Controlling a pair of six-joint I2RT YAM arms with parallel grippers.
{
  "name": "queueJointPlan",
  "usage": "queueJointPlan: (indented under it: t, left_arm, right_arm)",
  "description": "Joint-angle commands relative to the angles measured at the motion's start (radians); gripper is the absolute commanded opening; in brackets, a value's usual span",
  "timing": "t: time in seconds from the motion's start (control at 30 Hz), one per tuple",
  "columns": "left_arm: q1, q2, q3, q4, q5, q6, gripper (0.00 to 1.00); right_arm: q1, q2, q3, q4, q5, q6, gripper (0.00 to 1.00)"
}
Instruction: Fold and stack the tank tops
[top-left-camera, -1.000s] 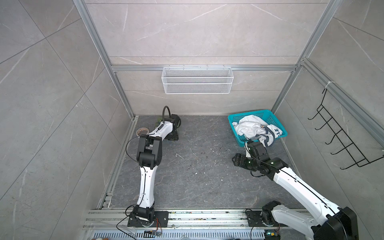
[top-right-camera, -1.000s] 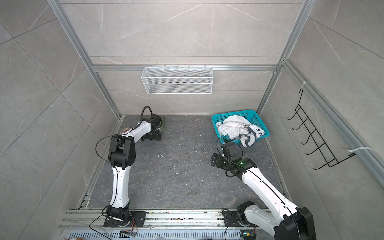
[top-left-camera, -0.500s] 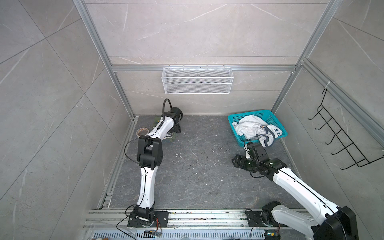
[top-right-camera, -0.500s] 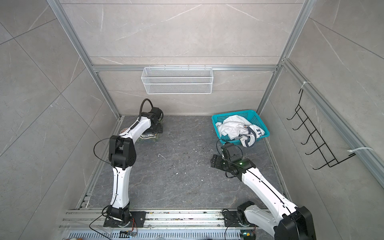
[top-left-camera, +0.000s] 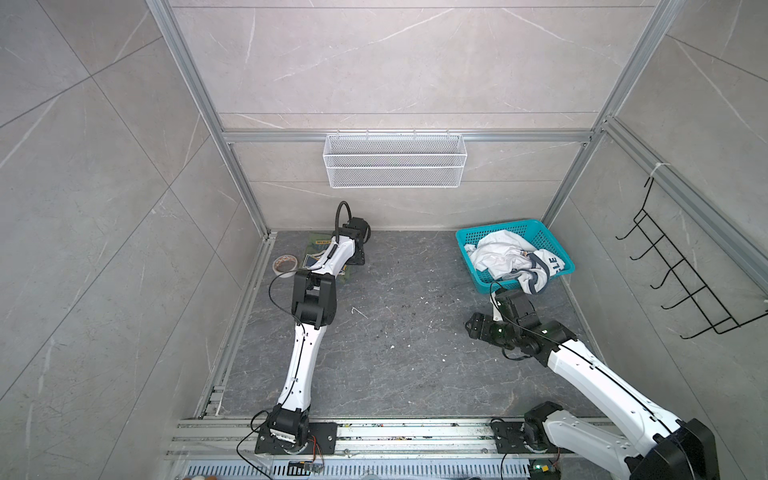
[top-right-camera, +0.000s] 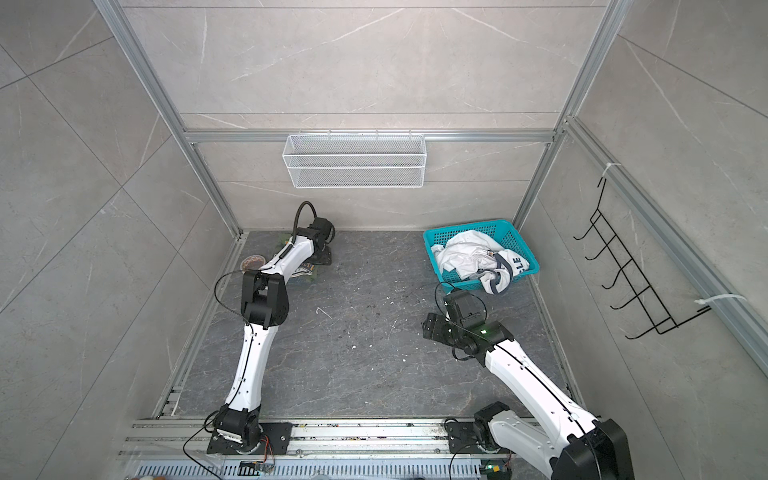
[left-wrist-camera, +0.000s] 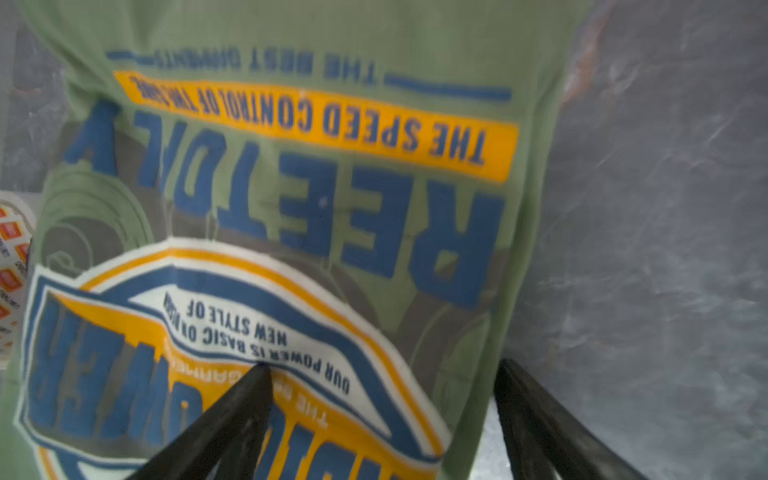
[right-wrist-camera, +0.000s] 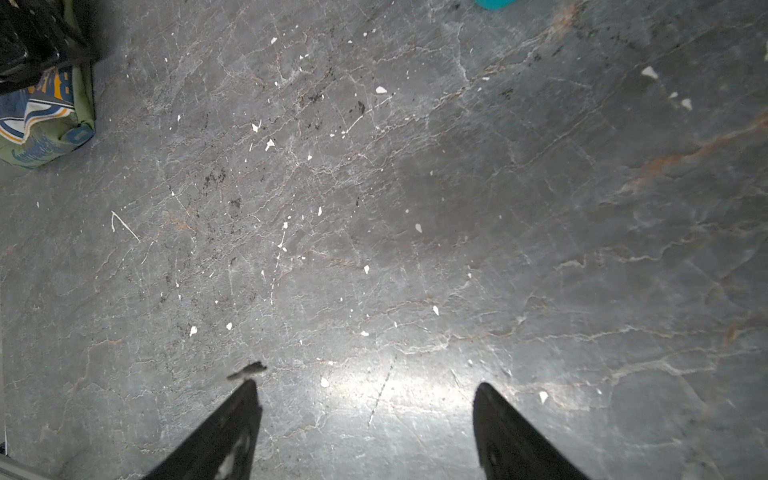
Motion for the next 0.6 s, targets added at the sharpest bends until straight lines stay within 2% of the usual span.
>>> queueJointPlan:
  t: [0.0, 0.13, 0.23, 0.4, 0.57]
  left_arm:
    - [0.033, 0.008, 0.022, -0.049, -0.034, 0.023, 0.83]
    - [0.068, -0.007, -0.021, -0.028, -0.028, 0.037, 0.81]
    - [0.096, -0.019, -0.03, -0.019, 0.042, 0.033, 0.8]
    - [0.098, -0.02, 0.022, -0.039, 0.027, 0.061, 0.82]
    - [0.097, -0.072, 0.064, -0.104, 0.009, 0.053, 0.85]
  right_arm:
    - [0.004, -0.013, -0.02, -0.03, -0.002, 0.017, 0.81]
    - [0.005, -0.013, -0.016, -0.037, 0.002, 0.018, 0.81]
    - [0.005, -0.011, -0.013, -0.038, 0.003, 0.018, 0.81]
    - [0.005, -0.014, 0.004, -0.049, 0.007, 0.018, 0.81]
    - [0.005, -0.016, 0.054, -0.096, 0.074, -0.002, 0.81]
